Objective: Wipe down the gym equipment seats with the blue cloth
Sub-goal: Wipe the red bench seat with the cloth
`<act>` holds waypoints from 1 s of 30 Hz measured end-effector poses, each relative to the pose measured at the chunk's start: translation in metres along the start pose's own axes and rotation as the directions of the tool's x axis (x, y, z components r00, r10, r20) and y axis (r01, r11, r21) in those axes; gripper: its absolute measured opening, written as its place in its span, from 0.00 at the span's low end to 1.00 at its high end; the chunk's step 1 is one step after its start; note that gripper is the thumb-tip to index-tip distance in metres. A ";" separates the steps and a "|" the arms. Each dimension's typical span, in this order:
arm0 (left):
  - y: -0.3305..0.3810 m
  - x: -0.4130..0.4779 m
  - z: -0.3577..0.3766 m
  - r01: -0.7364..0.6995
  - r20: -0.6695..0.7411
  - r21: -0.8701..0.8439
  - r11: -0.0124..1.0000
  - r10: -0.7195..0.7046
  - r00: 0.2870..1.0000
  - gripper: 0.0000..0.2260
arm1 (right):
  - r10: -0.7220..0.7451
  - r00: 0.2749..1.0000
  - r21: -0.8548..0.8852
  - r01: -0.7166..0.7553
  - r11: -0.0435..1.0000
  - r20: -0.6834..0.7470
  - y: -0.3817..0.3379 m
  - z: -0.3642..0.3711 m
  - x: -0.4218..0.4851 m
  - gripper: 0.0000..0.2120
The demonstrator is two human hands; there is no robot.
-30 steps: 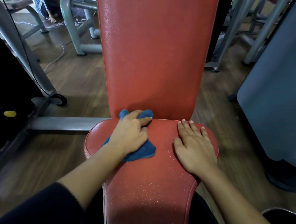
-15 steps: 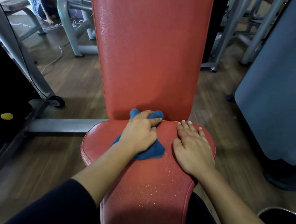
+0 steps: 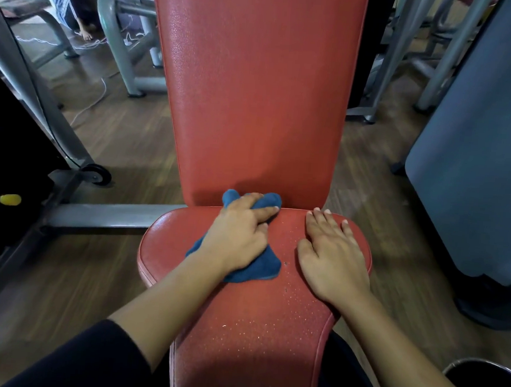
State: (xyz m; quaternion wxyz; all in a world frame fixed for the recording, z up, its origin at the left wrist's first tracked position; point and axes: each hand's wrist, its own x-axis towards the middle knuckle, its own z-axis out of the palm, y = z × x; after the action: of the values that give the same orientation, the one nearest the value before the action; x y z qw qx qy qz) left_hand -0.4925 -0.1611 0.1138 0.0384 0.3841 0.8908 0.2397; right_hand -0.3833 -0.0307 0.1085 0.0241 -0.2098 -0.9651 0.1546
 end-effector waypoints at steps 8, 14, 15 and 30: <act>-0.029 -0.022 -0.024 -0.001 0.042 -0.010 1.000 0.002 0.999 0.26 | 0.000 1.000 -0.001 0.000 1.000 0.009 0.000 0.000 0.001 0.35; 0.003 -0.004 0.000 -0.016 0.026 -0.002 1.000 0.016 1.000 0.26 | 0.005 1.000 -0.021 -0.005 1.000 0.004 0.000 0.000 0.000 0.36; 0.005 -0.012 -0.001 -0.056 0.042 -0.006 0.998 0.056 0.998 0.26 | 0.000 1.000 -0.026 0.000 1.000 0.002 0.000 0.000 0.000 0.36; 0.001 -0.033 -0.012 -0.113 0.040 -0.038 0.993 0.115 0.993 0.23 | -0.010 1.000 -0.046 0.010 0.999 0.011 0.001 0.000 0.000 0.36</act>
State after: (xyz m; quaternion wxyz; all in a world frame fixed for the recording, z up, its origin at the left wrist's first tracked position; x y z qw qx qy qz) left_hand -0.4716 -0.1883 0.1211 0.0500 0.4385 0.8621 0.2492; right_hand -0.3826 -0.0298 0.1084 0.0147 -0.2046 -0.9696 0.1332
